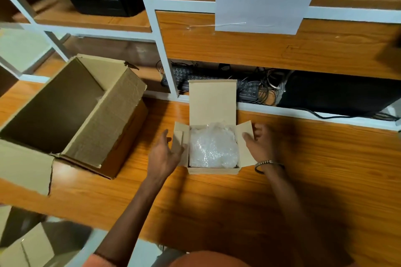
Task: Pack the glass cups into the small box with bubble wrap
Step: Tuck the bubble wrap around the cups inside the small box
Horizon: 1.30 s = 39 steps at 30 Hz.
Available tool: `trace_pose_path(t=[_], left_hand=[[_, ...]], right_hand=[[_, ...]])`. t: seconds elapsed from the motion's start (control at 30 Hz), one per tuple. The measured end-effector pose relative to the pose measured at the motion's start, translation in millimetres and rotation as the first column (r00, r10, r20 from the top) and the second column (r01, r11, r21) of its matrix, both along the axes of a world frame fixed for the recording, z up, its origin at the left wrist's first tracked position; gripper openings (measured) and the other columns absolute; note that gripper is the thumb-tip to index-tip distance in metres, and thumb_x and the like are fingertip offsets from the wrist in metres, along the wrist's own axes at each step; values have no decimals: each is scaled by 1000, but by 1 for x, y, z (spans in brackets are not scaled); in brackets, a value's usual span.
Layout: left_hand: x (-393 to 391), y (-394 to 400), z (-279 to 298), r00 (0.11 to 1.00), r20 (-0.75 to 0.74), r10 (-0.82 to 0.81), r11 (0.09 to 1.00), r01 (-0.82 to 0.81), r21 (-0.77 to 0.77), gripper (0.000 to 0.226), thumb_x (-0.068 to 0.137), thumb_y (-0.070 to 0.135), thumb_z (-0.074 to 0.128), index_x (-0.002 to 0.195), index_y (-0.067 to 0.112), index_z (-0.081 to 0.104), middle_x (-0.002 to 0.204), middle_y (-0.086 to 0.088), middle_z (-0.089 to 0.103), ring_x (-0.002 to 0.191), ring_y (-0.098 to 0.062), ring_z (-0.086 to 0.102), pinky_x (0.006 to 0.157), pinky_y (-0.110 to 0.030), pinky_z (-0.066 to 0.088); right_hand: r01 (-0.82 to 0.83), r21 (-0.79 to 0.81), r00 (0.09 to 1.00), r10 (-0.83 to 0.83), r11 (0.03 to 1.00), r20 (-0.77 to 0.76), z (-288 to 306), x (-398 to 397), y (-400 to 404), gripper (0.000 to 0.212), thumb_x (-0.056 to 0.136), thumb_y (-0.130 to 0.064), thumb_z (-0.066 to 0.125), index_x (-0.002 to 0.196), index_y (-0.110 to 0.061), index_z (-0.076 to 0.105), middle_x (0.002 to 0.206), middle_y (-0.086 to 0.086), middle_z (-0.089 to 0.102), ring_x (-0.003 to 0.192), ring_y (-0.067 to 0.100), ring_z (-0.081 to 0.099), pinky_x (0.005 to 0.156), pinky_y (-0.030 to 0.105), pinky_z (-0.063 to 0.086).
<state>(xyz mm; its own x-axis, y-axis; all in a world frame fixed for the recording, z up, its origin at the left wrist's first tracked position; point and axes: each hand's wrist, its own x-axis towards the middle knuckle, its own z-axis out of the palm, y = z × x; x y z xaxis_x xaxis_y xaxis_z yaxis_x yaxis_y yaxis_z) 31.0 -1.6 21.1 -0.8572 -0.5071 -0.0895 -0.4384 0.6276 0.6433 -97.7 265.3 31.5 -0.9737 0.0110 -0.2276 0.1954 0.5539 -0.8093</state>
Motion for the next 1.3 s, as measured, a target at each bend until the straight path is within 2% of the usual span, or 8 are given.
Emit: trace_pose_path(t=[0.23, 0.37, 0.57, 0.77, 0.9, 1.0, 1.13, 1.3], left_hand=[[2, 26, 12, 973, -227, 37, 983, 4, 182, 47, 108, 38, 61, 151, 19, 56, 119, 6, 74, 93, 4, 67, 72, -22, 56], [-5, 36, 0, 961, -228, -156, 973, 189, 132, 35, 109, 30, 59, 143, 27, 62, 113, 10, 78, 92, -4, 74, 76, -32, 61], [-16, 39, -19, 962, -170, -212, 977, 215, 1, 34, 92, 19, 78, 125, 27, 73, 125, 9, 75, 111, -15, 69, 85, -34, 59], [-32, 22, -20, 992, 116, -57, 998, 56, 17, 116, 69, 61, 94, 162, 23, 36, 148, -13, 50, 136, -35, 48, 102, -55, 54], [-45, 7, -17, 959, 274, -70, 996, 50, 79, 133, 60, 62, 97, 165, 27, 25, 160, -12, 43, 147, -37, 40, 112, -61, 46], [-50, 4, -14, 948, 301, -101, 989, 62, 137, 120, 59, 62, 97, 157, 26, 40, 139, -6, 65, 126, -31, 61, 96, -51, 57], [-41, 12, -11, 981, 168, -92, 985, 65, 160, 95, 66, 53, 98, 148, 24, 59, 121, 0, 76, 103, -22, 73, 72, -33, 54], [-17, 11, -25, 999, 49, 13, 902, -33, 431, 62, 76, 26, 97, 131, 19, 69, 122, -2, 77, 107, -23, 76, 85, -48, 66]], right_hand=[[-93, -28, 996, 92, 995, -16, -5, 30, -27, 30, 109, -25, 58, 138, -20, 61, 123, 0, 72, 88, 10, 66, 65, 22, 51], [-148, 7, 986, 148, 989, -75, -14, 42, -35, 34, 101, -6, 66, 133, -16, 68, 123, 2, 76, 113, 18, 71, 98, 35, 59], [-240, 31, 970, 241, 970, -15, -14, 30, -33, 44, 88, -13, 86, 129, -19, 71, 116, -3, 75, 105, 12, 70, 91, 27, 59], [-370, 133, 928, 358, 919, 106, -8, -12, -20, 47, 77, -17, 96, 117, -16, 72, 106, 5, 81, 87, 13, 74, 65, 17, 51], [-357, 150, 928, 332, 922, 168, -7, -36, -20, 109, 57, -25, 106, 149, -14, 47, 145, 11, 58, 124, 26, 60, 85, 35, 55], [-465, 178, 877, 425, 867, 225, -6, -54, -21, 140, 47, -30, 109, 163, -19, 30, 162, 6, 45, 147, 30, 45, 113, 50, 49], [-517, 32, 832, 494, 855, 255, -9, -58, -21, 124, 50, -19, 107, 154, -22, 41, 146, 1, 58, 133, 24, 57, 100, 42, 56], [-460, -47, 870, 460, 887, 178, -14, -44, -12, 94, 64, -9, 101, 142, -14, 49, 125, -8, 58, 119, 14, 56, 80, 13, 48]])
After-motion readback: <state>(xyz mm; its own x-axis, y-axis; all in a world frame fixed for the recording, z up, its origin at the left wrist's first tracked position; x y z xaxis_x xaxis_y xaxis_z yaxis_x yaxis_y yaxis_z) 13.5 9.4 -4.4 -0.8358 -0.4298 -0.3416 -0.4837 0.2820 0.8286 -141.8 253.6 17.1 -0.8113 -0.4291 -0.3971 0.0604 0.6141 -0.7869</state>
